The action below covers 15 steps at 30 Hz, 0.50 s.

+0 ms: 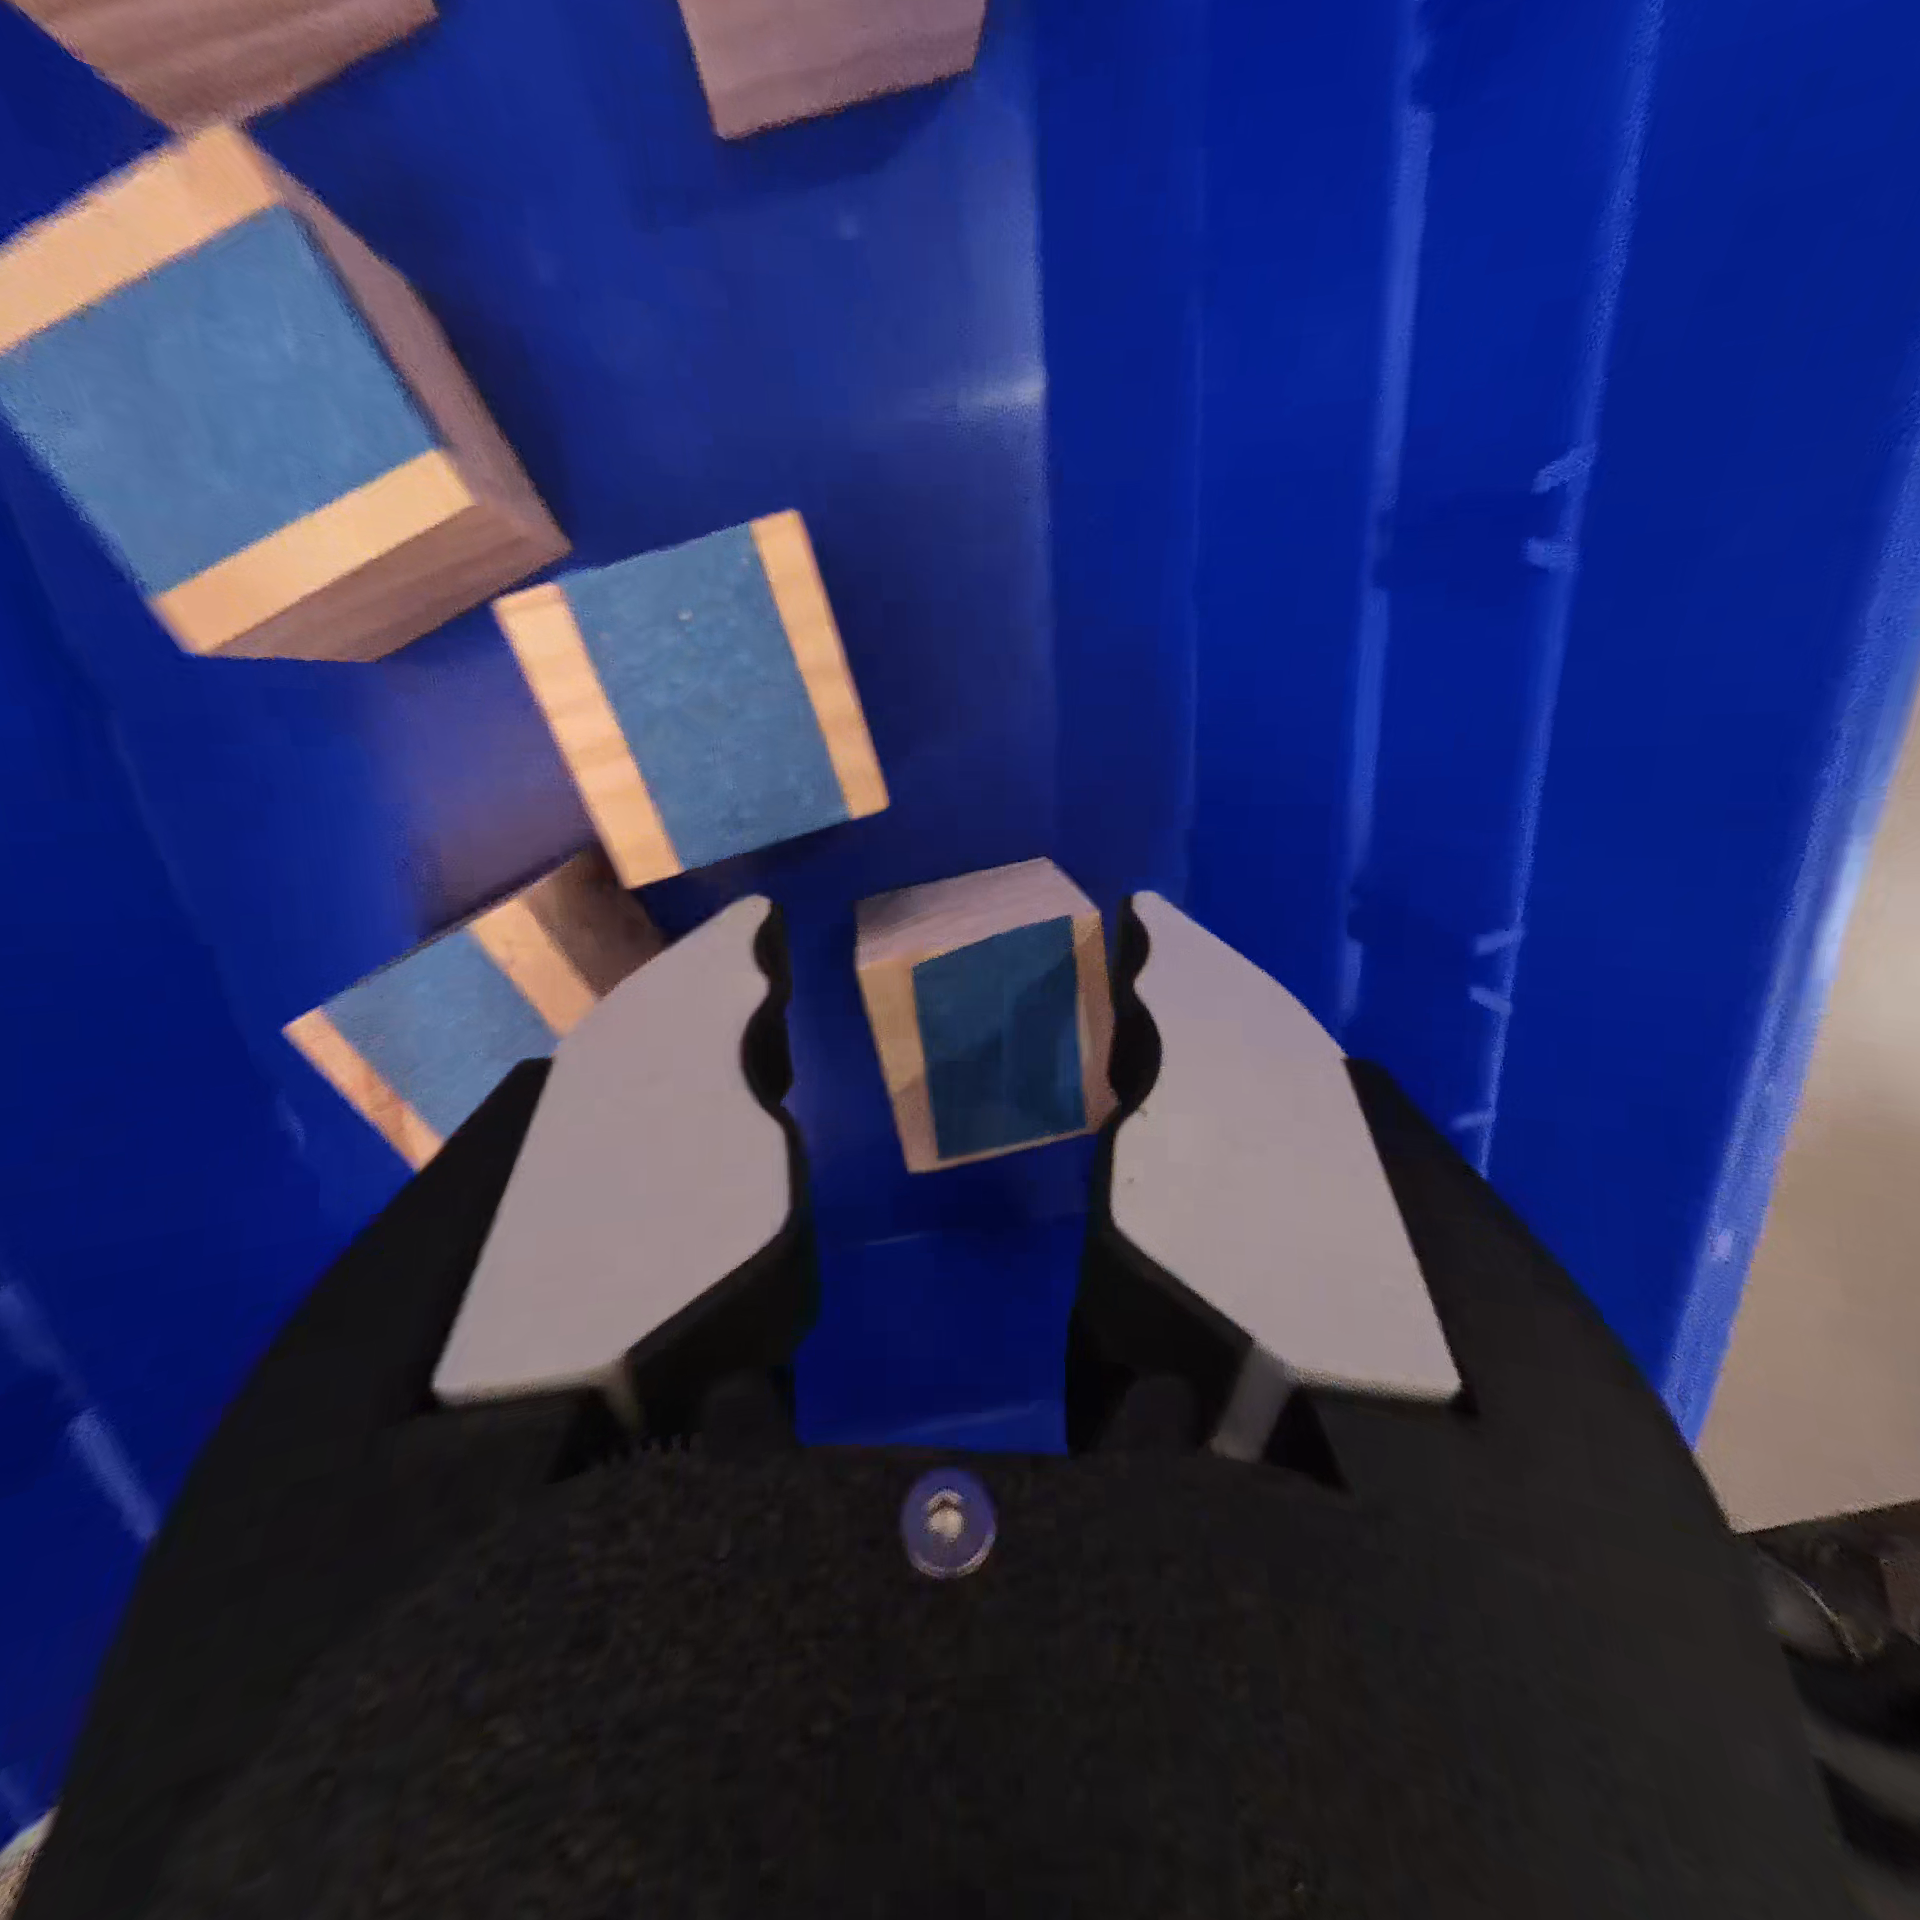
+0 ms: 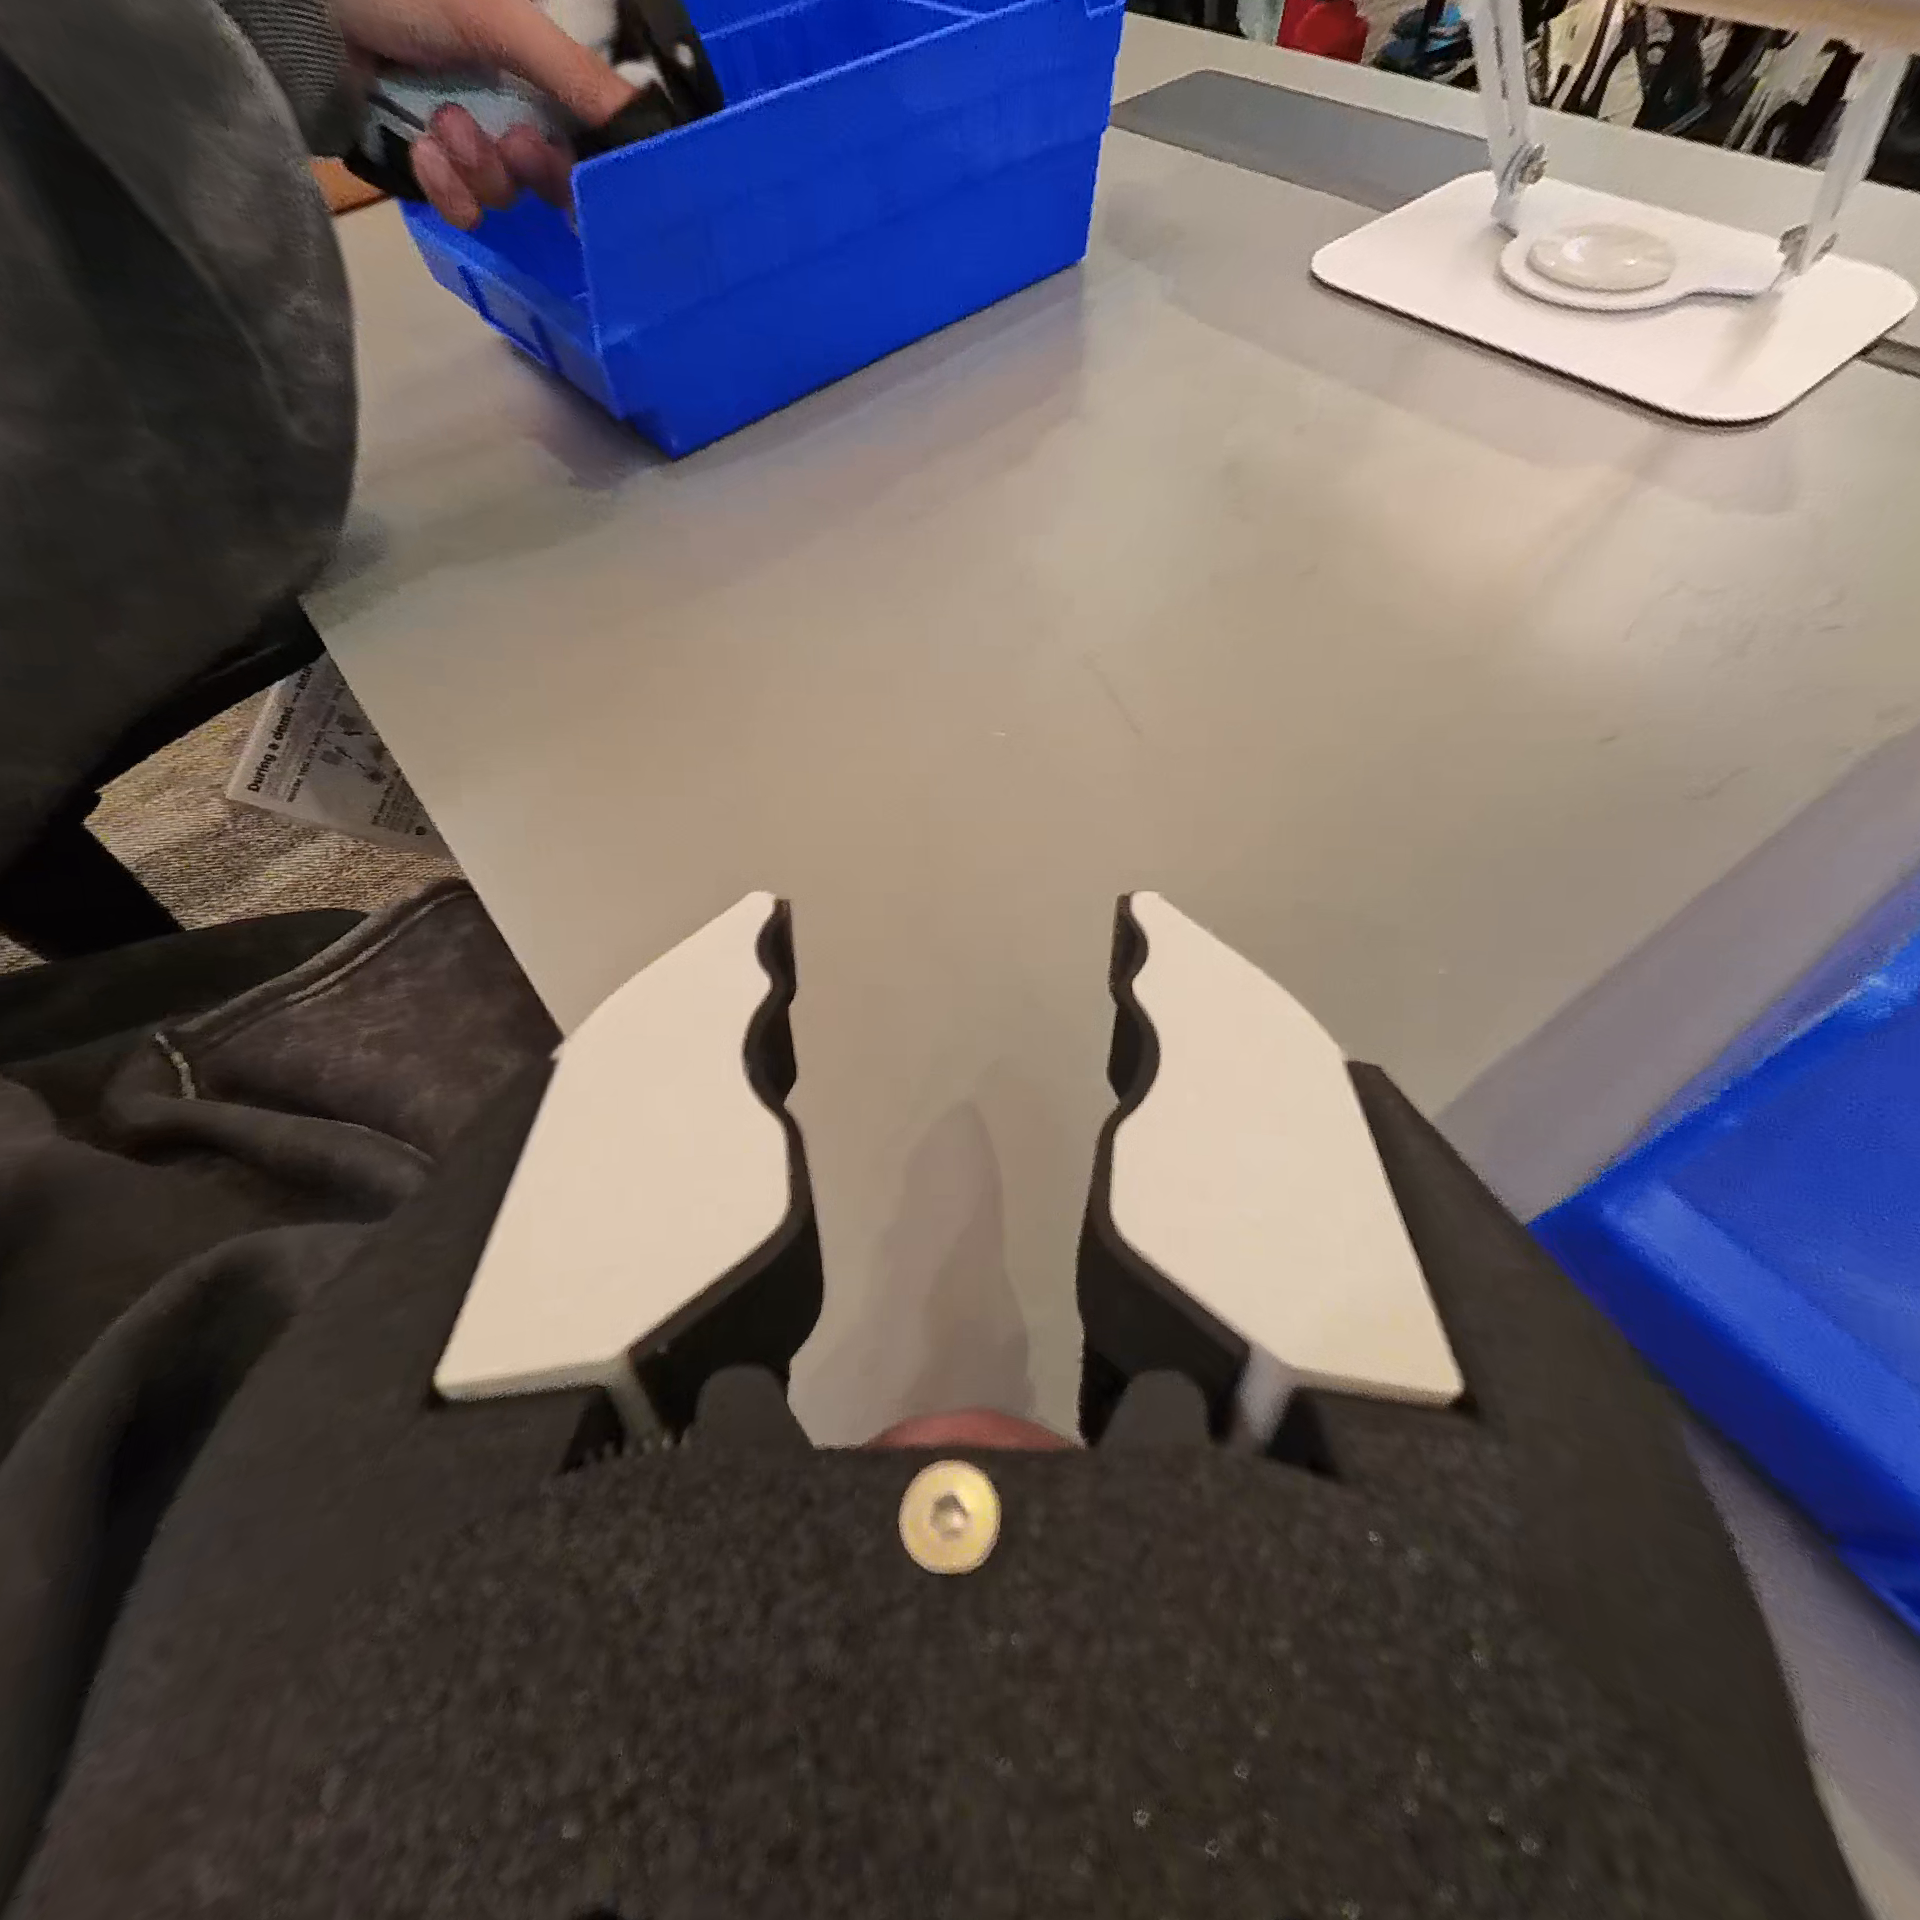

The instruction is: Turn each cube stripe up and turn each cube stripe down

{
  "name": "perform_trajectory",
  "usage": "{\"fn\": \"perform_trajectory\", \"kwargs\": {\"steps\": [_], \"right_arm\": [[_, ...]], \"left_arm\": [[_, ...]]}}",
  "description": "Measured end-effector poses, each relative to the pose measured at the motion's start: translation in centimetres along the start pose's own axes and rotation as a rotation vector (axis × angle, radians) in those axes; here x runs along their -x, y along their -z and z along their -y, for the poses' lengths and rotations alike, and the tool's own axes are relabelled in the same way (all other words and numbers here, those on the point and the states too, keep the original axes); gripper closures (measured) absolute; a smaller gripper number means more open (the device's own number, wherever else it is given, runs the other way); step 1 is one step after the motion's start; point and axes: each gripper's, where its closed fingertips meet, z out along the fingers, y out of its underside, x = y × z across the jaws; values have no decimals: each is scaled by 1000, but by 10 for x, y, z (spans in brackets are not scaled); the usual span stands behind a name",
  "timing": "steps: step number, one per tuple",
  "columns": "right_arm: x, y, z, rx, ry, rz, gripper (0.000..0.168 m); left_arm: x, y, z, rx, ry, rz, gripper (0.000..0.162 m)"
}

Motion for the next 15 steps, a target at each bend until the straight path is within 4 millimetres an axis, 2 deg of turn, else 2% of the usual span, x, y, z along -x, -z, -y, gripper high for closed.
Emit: {"fn": "perform_trajectory", "kwargs": {"steps": [1,4,6,11,13,15], "right_arm": [[2,0,0,1,-1,9,110],[4,-1,-2,7,10,9,110],[1,-1,-4,16,30,-12,110],[-21,0,-6,-8,12,-82,111],[-29,-2,-4,-41,-41,-82,111],[-33,-8,1,-81,-124,-38,110]], "left_arm": [[-3,-3,-1,26,2,-16,116],[8,4,0,46,-46,91,117],[17,18,4,11,-63,147,117],[22,63,16,-159,-37,23,117],[9,84,26,-277,-55,-95,117],[-25,108,36,-411,-94,-284,117]]}}
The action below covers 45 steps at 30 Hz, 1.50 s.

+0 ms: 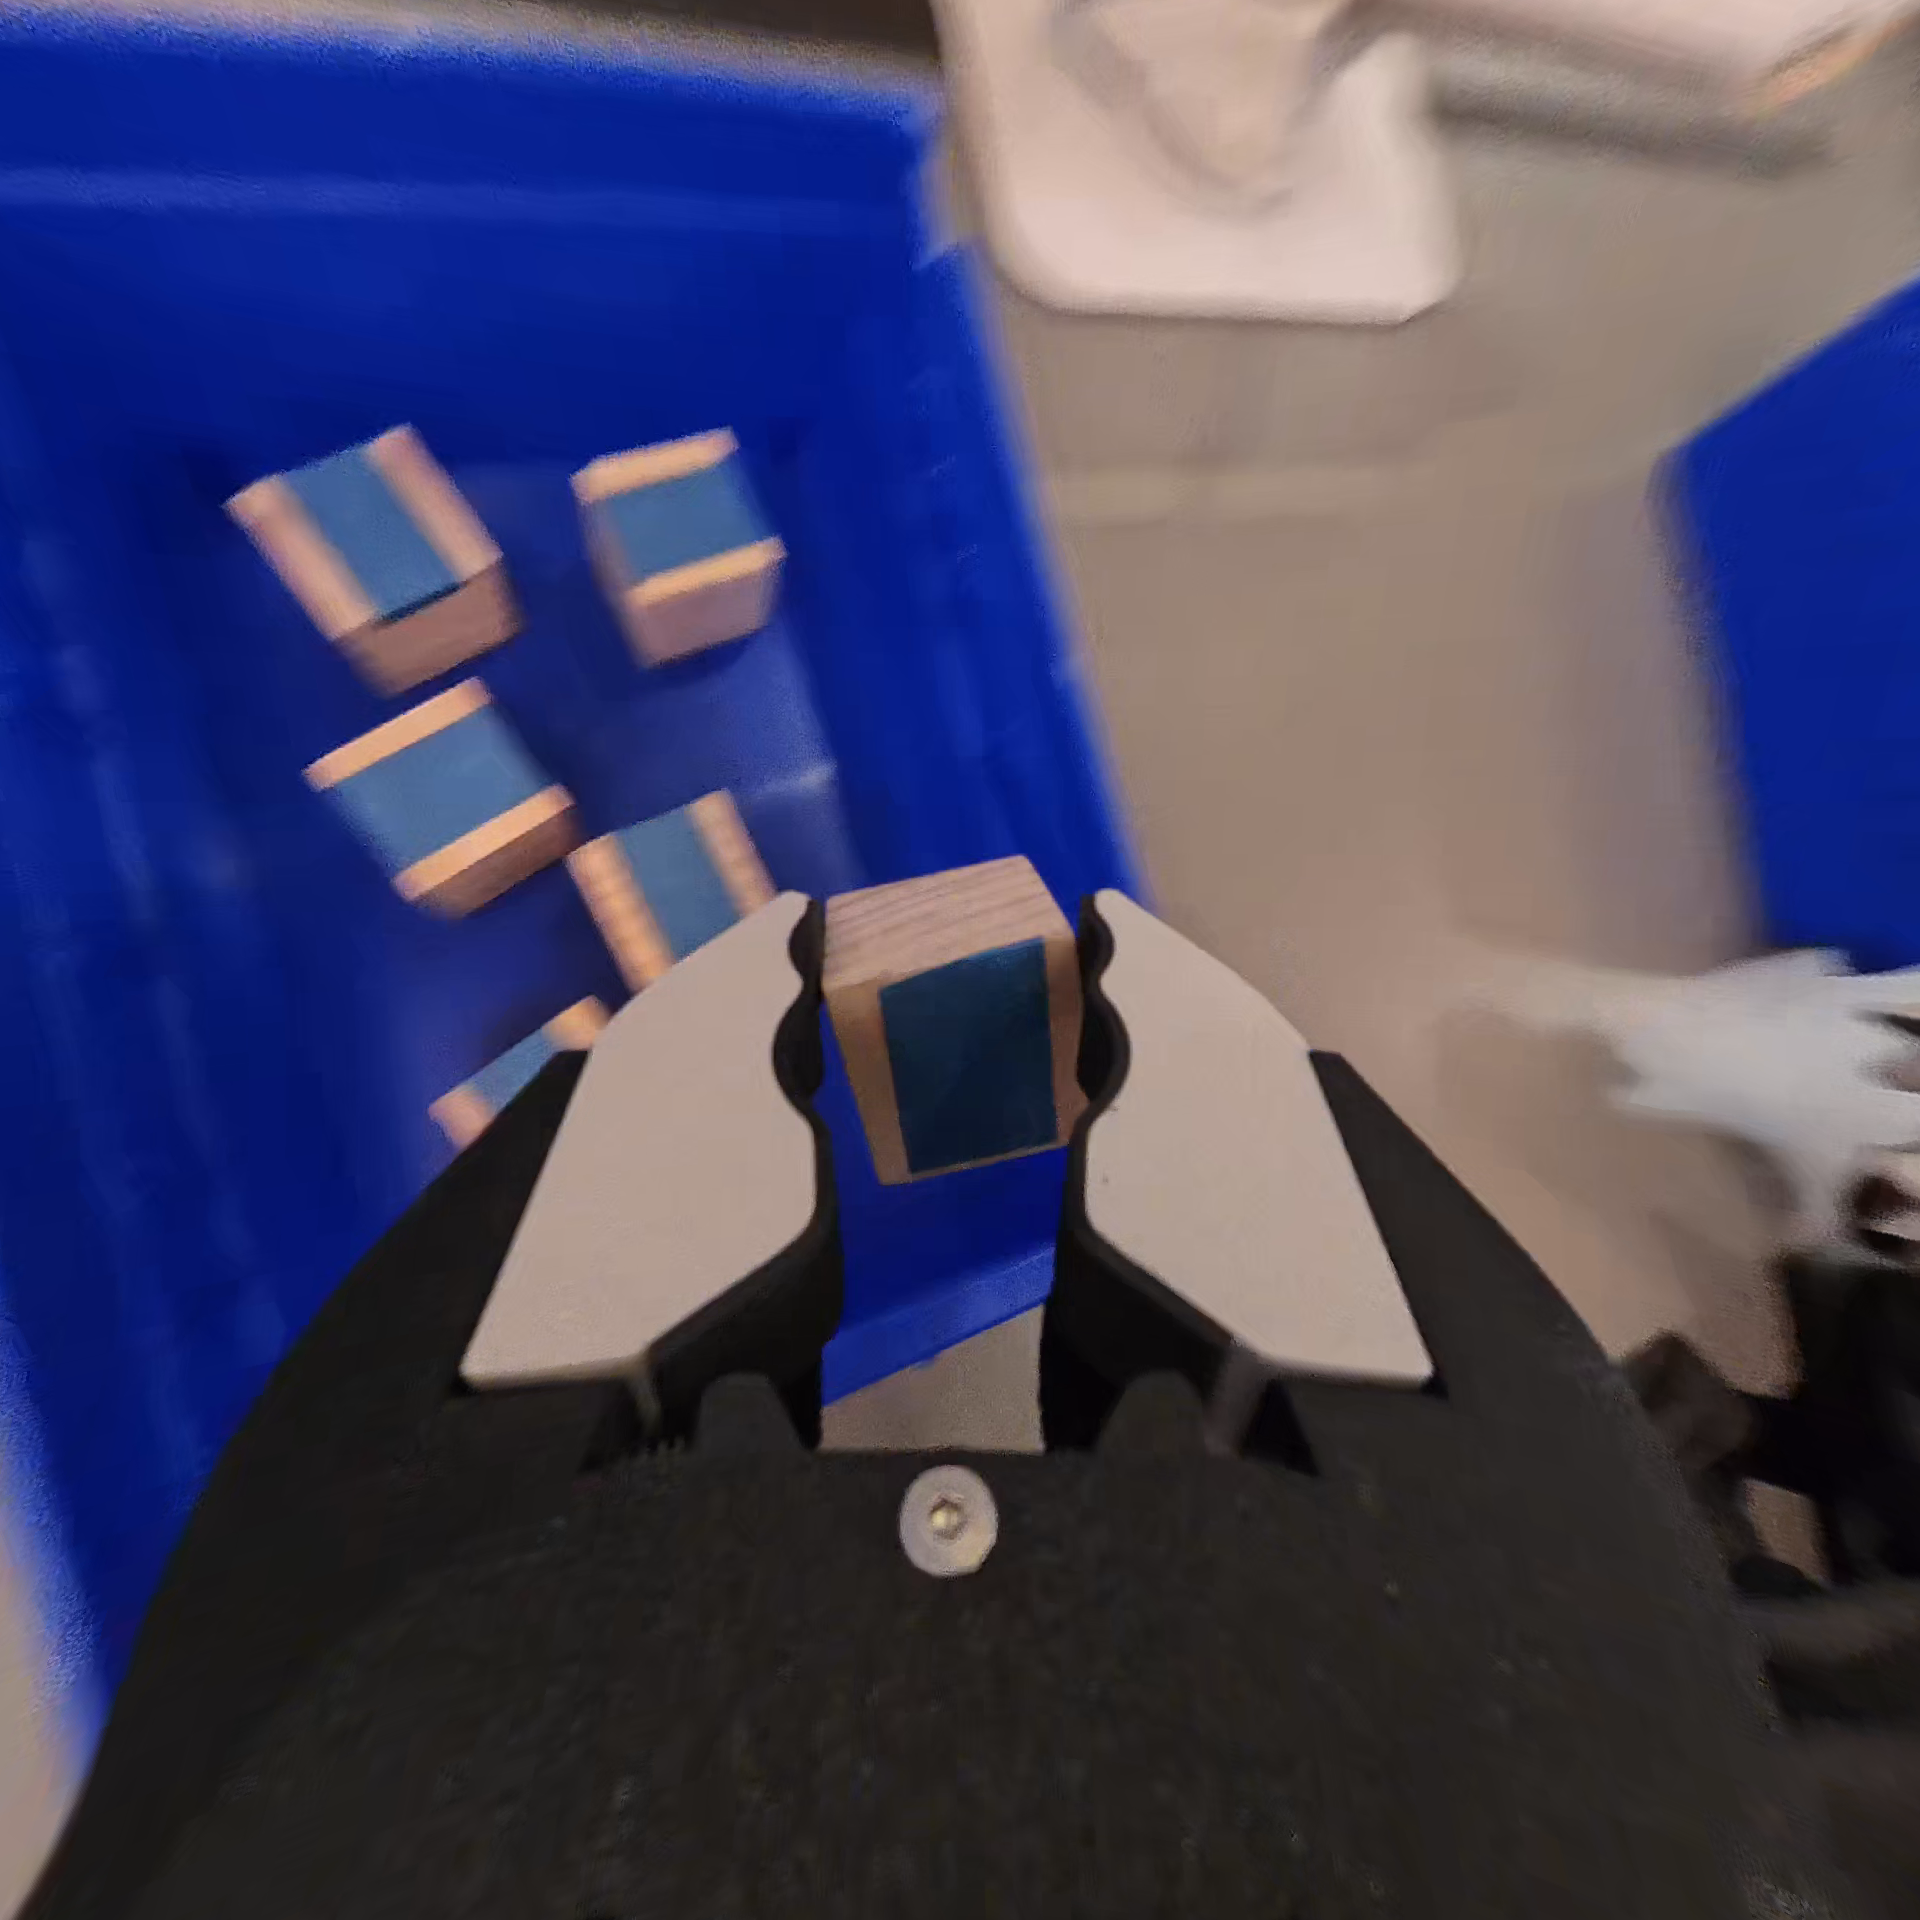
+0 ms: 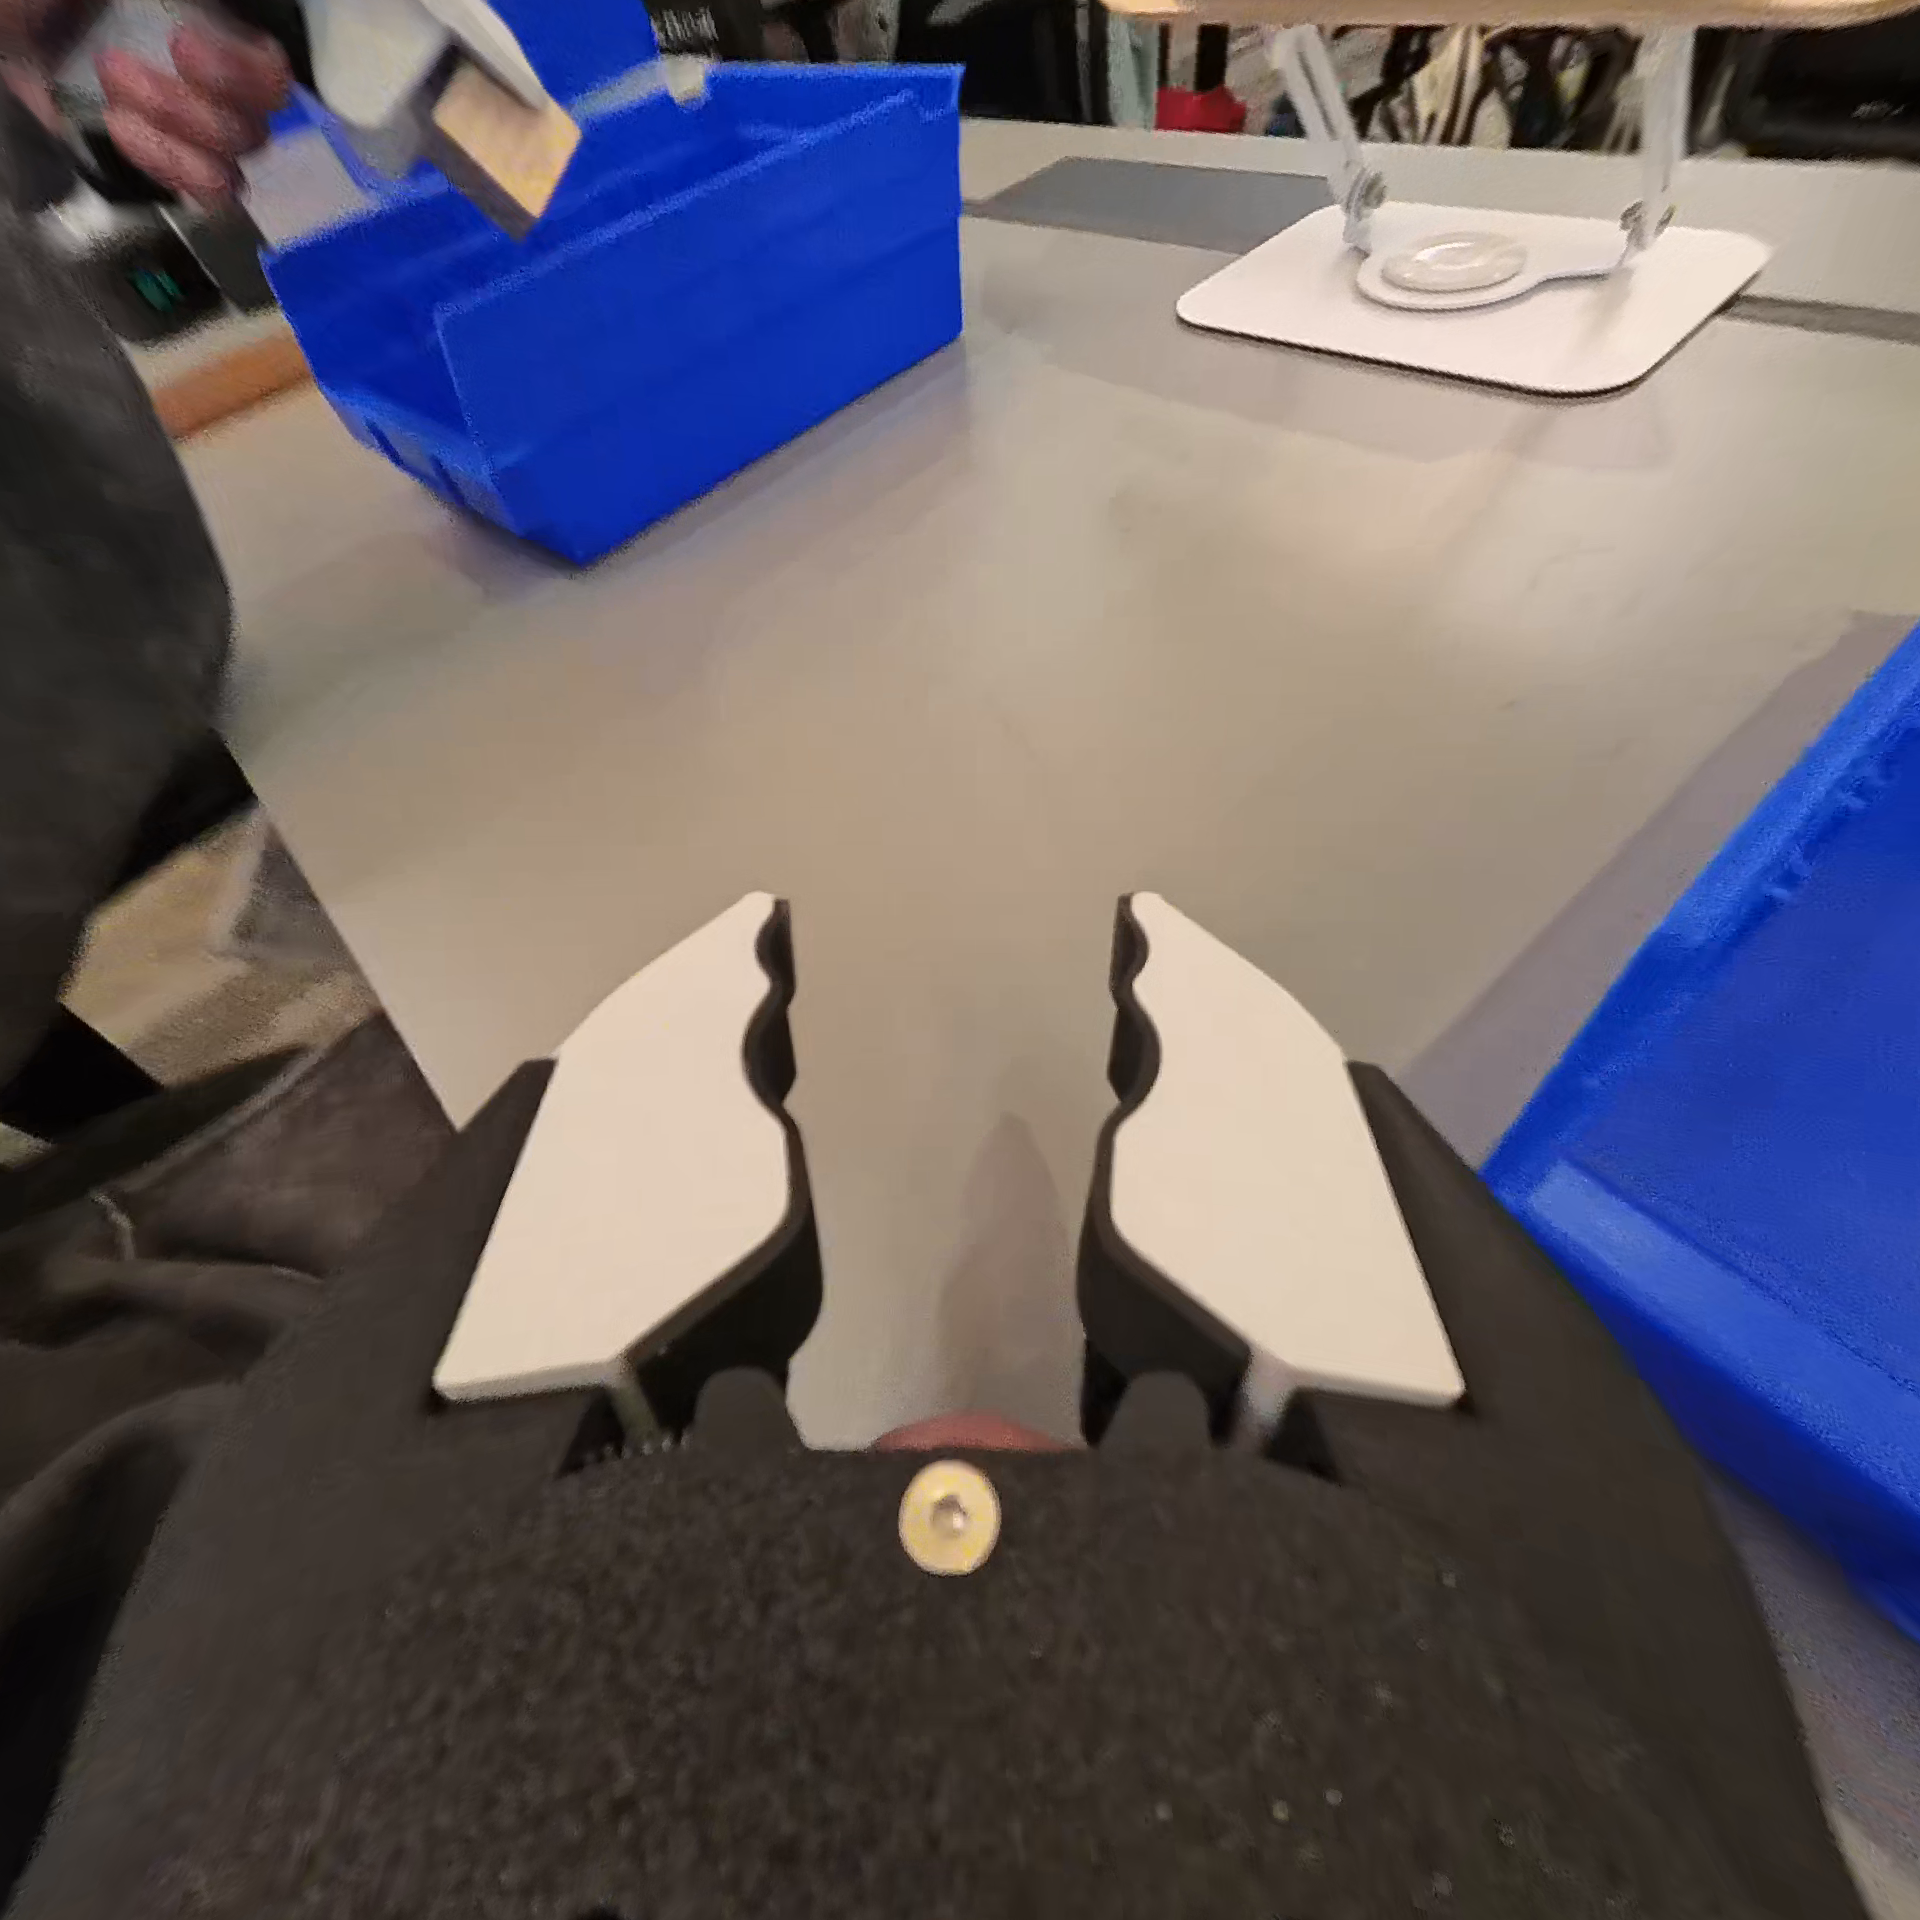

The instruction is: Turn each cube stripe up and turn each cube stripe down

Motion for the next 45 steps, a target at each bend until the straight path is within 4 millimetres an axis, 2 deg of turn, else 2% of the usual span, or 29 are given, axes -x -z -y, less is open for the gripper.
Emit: {"fn": "perform_trajectory", "kwargs": {"steps": [2,4,7,8,10,13,17,18,20,23,24,26,27,29,32,34,36,37,39,40,42,43,45], "right_arm": [[5,-9,12,-25,-103,94,108],[16,-14,41,-115,-193,214,110],[37,-25,87,-198,-356,443,103],[43,-31,99,-201,-408,517,104],[55,-44,120,-203,-504,650,103],[75,-65,138,-184,-595,788,103],[89,-81,149,-206,-687,893,102],[89,-85,149,-208,-693,889,104],[86,-92,142,-189,-681,870,122],[76,-93,138,-183,-681,831,123],[73,-92,138,-193,-681,823,124],[67,-88,137,-203,-686,812,123],[65,-86,135,-194,-679,802,123],[59,-80,133,-198,-647,768,123],[47,-69,133,-211,-565,684,124],[30,-56,141,-228,-493,591,124],[-2,-34,159,-253,-377,425,123],[-26,-19,170,-276,-312,308,123],[-87,13,185,-273,-193,13,123],[-123,25,182,-200,-147,-139,123],[-194,36,160,20,-112,-390,123],[-223,33,144,123,-111,-455,123],[-266,13,103,341,-164,-473,122]], "left_arm": [[-47,4,17,-115,-24,-200,117],[-102,7,27,-203,-98,-422,117],[-181,16,30,-304,-146,-785,117],[-201,19,28,-319,-141,-889,117],[-230,20,23,-338,-118,-1044,118],[-257,15,8,-329,-98,-1192,117],[-270,-7,-10,-266,-135,-1194,117],[-272,-10,-13,-262,-145,-1189,117],[-276,-15,-17,-243,-150,-1187,117],[-274,-23,-19,-229,-151,-1144,116],[-272,-19,-17,-247,-137,-1148,111],[-262,-5,-13,-285,-96,-1154,80],[-253,-2,-14,-293,-87,-1113,77],[-233,-8,-31,-300,-112,-951,74],[-213,-22,-89,-302,-175,-774,76],[-207,-32,-127,-298,-183,-708,83],[-215,-31,-151,-226,-159,-746,84],[-223,-27,-159,-186,-152,-802,84],[-230,-21,-164,-151,-146,-863,86],[-231,-20,-164,-140,-164,-871,86],[-228,-23,-164,-143,-218,-828,90],[-227,-24,-162,-153,-240,-800,90],[-229,-23,-164,-146,-273,-800,91]]}}
